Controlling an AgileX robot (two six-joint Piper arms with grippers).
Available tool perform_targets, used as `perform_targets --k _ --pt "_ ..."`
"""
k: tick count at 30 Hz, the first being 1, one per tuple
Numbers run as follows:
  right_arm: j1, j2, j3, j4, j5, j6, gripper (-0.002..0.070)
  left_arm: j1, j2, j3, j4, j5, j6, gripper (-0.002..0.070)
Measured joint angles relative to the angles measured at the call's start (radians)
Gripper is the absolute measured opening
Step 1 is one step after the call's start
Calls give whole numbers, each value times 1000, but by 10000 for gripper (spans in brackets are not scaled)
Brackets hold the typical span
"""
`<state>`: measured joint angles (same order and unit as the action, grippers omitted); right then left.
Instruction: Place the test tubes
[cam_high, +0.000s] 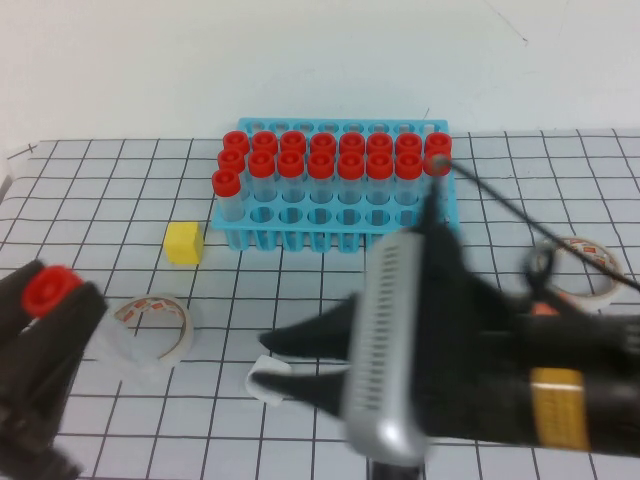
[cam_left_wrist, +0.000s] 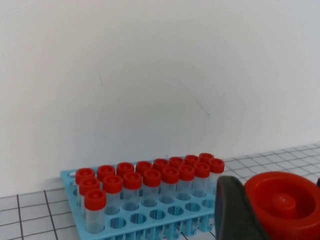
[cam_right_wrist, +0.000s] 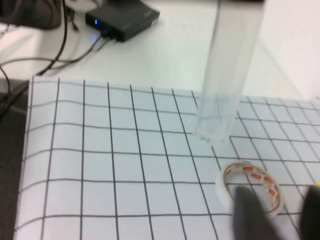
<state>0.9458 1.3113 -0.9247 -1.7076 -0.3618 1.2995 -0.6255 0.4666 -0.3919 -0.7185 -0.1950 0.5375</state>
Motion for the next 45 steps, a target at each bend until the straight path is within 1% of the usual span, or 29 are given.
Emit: perform_targets --k 1,3,4,7,11,15,23,27,34,45 --pt "-3 -25 11 -16 -2 21 139 0 20 -5 0 -4 2 273" --pt "-3 -75 37 -28 19 50 67 0 78 -33 14 -7 2 273" --pt "-3 -101 56 -33 40 68 45 0 110 -51 32 -7 4 273" --pt "-3 -181 132 -36 131 96 17 -2 200 -118 83 -11 7 273" --pt "-3 -293 245 -36 256 105 9 -2 322 -220 108 -24 7 273" --pt "-3 -419 376 -36 335 136 7 -2 455 -323 120 -38 7 273" --pt "-3 -668 575 -32 362 212 6 -2 686 -495 167 -45 7 273" --pt "-3 -781 642 -32 362 231 6 -2 779 -532 169 -93 7 273" --pt "-3 -933 726 -32 362 235 3 -4 837 -537 169 -145 7 272" --pt "-3 -945 773 -32 362 235 1 -4 843 -537 169 -164 7 272"
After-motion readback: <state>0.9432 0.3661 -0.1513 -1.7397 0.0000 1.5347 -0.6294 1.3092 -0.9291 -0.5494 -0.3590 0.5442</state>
